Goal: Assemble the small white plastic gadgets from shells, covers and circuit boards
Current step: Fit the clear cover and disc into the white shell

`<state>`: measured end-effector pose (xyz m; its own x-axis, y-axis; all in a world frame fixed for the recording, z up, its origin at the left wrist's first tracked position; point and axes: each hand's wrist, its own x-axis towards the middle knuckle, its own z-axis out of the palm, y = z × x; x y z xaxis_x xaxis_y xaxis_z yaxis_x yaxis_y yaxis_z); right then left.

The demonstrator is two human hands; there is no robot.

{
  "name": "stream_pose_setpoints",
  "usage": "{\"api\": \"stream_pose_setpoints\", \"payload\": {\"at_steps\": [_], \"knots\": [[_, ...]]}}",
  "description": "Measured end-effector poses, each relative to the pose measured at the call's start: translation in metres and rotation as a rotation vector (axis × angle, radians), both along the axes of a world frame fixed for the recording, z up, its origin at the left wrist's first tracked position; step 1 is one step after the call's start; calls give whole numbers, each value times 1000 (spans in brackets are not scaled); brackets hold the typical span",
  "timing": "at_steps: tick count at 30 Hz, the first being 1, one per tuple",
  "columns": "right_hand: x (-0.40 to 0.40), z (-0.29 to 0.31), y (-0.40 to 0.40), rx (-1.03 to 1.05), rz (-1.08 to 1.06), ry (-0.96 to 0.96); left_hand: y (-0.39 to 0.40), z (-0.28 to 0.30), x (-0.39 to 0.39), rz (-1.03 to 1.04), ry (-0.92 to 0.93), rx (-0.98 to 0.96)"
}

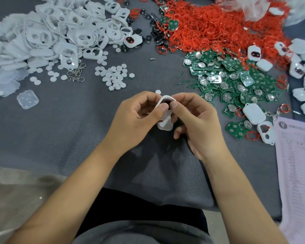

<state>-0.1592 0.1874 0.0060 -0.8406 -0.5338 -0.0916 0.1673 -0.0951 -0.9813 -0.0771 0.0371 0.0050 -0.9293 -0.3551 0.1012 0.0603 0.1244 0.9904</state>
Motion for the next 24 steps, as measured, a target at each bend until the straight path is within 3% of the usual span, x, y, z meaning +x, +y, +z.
{"api": "stream_pose_setpoints", "payload": {"at_steps": [19, 24], "knots": [[3, 3, -6, -38, 40, -66, 0, -4, 0, 148, 33, -182], [2, 0, -6, -18, 1, -79, -2, -4, 0, 112, 12, -51]]}}
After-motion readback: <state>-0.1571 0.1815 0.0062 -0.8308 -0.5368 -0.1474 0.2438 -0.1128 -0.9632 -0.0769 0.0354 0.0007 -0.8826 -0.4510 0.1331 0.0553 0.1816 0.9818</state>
